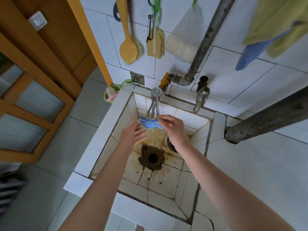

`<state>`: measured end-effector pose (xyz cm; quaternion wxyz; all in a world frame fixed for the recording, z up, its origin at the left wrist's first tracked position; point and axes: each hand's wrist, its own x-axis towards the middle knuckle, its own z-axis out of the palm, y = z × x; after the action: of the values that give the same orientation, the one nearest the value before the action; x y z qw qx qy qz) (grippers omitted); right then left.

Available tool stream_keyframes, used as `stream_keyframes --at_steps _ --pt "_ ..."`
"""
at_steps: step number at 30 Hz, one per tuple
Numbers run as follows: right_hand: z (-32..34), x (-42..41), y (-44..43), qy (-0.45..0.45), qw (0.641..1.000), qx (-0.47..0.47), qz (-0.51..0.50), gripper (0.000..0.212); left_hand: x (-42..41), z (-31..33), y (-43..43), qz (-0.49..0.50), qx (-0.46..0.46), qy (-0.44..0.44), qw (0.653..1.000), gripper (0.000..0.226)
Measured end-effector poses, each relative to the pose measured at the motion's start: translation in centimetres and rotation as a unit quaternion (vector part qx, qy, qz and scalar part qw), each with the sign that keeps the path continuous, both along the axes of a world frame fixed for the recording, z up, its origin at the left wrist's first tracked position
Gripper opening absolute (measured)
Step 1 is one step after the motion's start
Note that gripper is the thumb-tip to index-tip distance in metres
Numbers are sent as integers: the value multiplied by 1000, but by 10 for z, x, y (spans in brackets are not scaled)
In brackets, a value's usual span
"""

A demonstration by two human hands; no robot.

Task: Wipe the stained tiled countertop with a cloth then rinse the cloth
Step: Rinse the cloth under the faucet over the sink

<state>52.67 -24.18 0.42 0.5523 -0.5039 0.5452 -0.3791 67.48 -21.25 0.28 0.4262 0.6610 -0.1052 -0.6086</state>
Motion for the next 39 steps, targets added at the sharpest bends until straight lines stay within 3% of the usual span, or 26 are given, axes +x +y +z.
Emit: stream_keyframes --at_steps 7,11,15,19,23,30,39 --pt "-11 10 22 57 995 -23 81 17 4 9 -2 30 -28 109 993 30" --pt "-11 6 25 62 990 -15 125 19 1 3 0 36 -31 45 998 34" --pt "-8 -5 12 25 998 21 62 24 4 -4 -1 5 -36 -4 999 31" --pt "-12 -3 -10 36 983 170 65 48 2 -1 -4 -70 -65 7 995 24" --pt "-13 4 -19 -64 953 291 61 38 0 0 -8 -118 -85 0 989 20" --pt "-9 -3 -19 -59 977 207 6 12 12 -13 2 -102 -64 -12 993 23" --pt "-19 -10 -6 -55 980 190 3 6 3 -11 8 -139 -60 -37 988 17"
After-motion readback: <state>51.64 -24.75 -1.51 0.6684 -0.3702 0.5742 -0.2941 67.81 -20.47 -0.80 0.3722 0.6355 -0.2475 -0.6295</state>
